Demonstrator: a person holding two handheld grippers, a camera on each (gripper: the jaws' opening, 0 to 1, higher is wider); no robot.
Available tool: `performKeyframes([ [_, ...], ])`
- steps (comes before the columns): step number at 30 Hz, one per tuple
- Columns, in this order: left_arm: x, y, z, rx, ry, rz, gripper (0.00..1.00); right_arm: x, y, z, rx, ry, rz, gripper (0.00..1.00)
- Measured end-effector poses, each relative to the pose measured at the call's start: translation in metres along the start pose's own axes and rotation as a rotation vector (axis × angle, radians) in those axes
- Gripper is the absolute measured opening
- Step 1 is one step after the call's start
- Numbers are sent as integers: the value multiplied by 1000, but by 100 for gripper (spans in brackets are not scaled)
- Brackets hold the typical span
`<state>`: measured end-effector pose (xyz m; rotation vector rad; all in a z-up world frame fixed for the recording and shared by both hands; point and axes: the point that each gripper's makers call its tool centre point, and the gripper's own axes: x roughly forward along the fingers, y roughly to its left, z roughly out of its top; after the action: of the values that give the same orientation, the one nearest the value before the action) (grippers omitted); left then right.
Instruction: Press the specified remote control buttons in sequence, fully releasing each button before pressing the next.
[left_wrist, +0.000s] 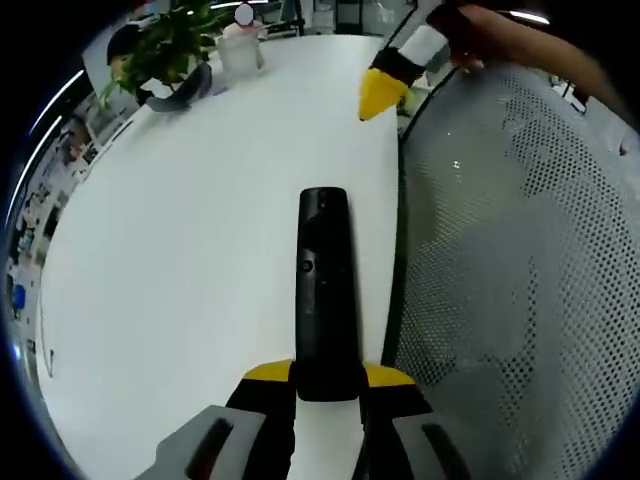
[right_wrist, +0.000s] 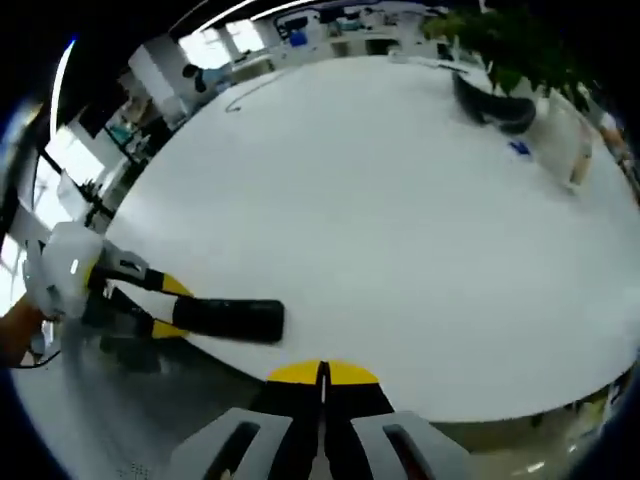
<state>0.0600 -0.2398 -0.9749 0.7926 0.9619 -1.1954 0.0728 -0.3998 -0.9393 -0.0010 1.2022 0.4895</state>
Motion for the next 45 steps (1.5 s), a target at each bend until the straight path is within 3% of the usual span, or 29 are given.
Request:
performKeyframes([
  [2,0,-1,1,-24,-10,5,23,2,9,4,-10,3,29,0],
  [5,1,-3,2,-40,-32,13,23,12,30,15,88,33,127,0],
  [8,1,-6,2,-47,-53,19,23,19,33,15,140,83,123,0],
  [10,1,-6,3,-50,-64,21,23,23,35,17,169,67,138,0],
  [14,0,-7,3,-63,-108,28,23,31,33,25,241,-25,169,0],
  [17,0,-7,3,-73,-132,33,23,35,34,22,268,-26,198,0],
  [20,-1,-7,3,-61,-150,43,23,33,34,35,234,-100,190,0],
  [24,-2,-7,3,-52,-194,53,23,41,39,28,232,-41,200,0],
  [28,-1,-7,5,-52,-199,48,24,46,40,29,227,-36,196,0],
  [30,-2,-7,5,-54,-203,50,24,49,41,24,225,-2,195,0],
  [45,-1,-5,5,-94,-198,36,24,46,36,26,240,-48,167,0],
])
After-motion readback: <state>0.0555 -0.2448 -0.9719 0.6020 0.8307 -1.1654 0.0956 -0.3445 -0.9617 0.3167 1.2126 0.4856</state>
